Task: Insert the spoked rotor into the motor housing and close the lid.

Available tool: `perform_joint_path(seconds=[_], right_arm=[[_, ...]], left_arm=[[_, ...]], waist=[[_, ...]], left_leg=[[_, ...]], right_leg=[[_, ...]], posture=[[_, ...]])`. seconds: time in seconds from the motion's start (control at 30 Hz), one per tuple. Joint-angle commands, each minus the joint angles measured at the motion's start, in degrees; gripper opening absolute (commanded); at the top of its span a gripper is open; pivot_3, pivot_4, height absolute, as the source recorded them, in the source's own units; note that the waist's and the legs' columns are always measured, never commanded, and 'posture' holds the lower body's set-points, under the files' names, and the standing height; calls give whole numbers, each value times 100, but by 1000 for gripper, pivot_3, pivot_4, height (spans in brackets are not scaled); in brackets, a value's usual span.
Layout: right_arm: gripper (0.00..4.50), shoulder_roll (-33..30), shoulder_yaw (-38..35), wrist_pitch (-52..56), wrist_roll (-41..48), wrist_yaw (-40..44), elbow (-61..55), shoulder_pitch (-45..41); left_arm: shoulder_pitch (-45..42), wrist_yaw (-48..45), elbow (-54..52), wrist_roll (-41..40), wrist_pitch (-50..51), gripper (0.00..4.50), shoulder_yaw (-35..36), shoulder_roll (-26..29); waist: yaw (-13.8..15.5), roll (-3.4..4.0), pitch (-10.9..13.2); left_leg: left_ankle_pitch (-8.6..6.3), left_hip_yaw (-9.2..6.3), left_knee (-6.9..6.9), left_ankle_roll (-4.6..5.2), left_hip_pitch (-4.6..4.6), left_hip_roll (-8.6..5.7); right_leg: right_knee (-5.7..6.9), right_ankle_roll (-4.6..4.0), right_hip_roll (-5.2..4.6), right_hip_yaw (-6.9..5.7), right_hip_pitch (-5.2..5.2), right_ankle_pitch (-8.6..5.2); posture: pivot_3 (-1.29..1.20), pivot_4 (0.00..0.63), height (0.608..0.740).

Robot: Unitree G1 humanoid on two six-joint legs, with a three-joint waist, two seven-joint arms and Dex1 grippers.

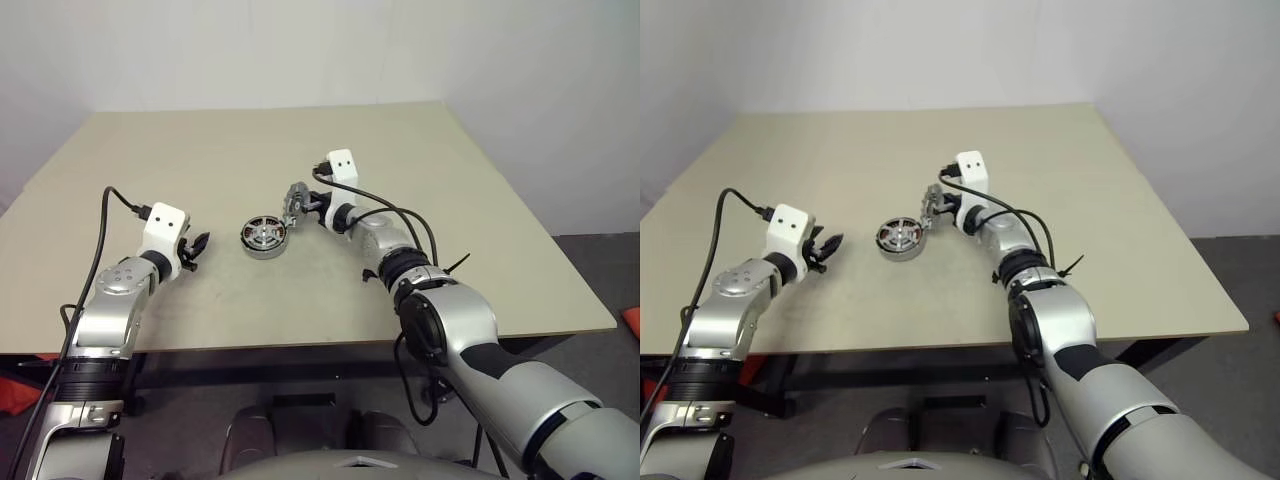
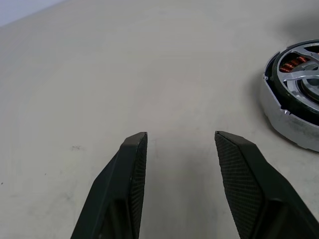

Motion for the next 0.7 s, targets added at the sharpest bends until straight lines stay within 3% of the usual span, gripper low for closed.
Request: perform_joint_path(seconds=[0.03,0.27,0.7], right_arm=[[22,224,46,-46,61,-9,-255,-235],[22,604,280,-49,-55,51,-257,-13],[22,519,472,-49,-116,-59,-202,266]], left_arm=[[-144,59,-8,56,-154,2273,112,78],[-147,112,59,48,-213,2273,219,161],[-94,145,55,60,-234,2273,262,185]], waist=[[2,0,0],[20,-1,0],[11,-2,0]], left_leg=[[0,0,0,0,0,0],[0,-3,-1,0,-1,3],[0,-2,-4,-1,-1,2]], right_leg=[[0,0,0,0,0,0],[-1,0,-2,1,1,0],[-2,0,-1,1,-1,0]], posture=[[0,0,740],[0,0,740],[0,0,740]])
